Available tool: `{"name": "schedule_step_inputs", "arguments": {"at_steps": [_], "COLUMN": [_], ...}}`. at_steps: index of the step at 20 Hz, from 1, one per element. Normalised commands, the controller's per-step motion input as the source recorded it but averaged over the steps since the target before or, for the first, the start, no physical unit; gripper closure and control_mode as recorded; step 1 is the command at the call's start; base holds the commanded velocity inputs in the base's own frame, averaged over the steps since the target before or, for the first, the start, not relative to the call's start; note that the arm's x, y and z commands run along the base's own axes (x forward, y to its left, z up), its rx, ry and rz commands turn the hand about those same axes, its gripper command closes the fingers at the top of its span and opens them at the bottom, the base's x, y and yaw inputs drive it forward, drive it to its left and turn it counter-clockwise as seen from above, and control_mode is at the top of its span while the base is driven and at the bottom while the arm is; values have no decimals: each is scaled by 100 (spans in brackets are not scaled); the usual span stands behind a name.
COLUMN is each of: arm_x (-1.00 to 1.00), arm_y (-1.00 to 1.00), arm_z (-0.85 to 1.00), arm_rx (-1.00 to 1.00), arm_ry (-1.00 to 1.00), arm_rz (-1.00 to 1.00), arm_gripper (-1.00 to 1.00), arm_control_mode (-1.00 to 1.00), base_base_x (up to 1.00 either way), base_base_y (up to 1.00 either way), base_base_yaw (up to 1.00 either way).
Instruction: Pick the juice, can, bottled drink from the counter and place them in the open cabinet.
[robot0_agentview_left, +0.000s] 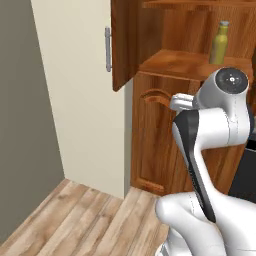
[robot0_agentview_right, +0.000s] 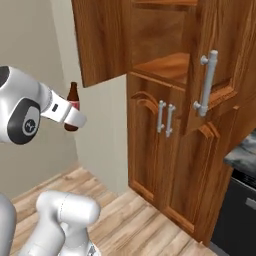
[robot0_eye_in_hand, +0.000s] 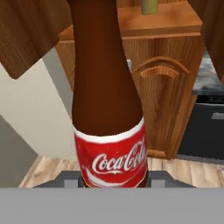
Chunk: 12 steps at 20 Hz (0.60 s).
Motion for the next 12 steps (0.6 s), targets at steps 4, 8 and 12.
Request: {"name": "schedule_step_inputs", "arguments": {"at_steps": [4, 8, 12], "arm_x": [0, 0, 0], "arm_y": [0, 0, 0], "arm_z": [0, 0, 0], "arm_rx": [0, 0, 0], "arm_ry": [0, 0, 0], "arm_rz": [0, 0, 0], "arm_gripper": [100, 100, 100], "arm_control_mode": [100, 100, 100], "base_base_x": [85, 100, 100], "base_base_y": [0, 1, 13], "base_base_yaw": [-63, -40, -21]}}
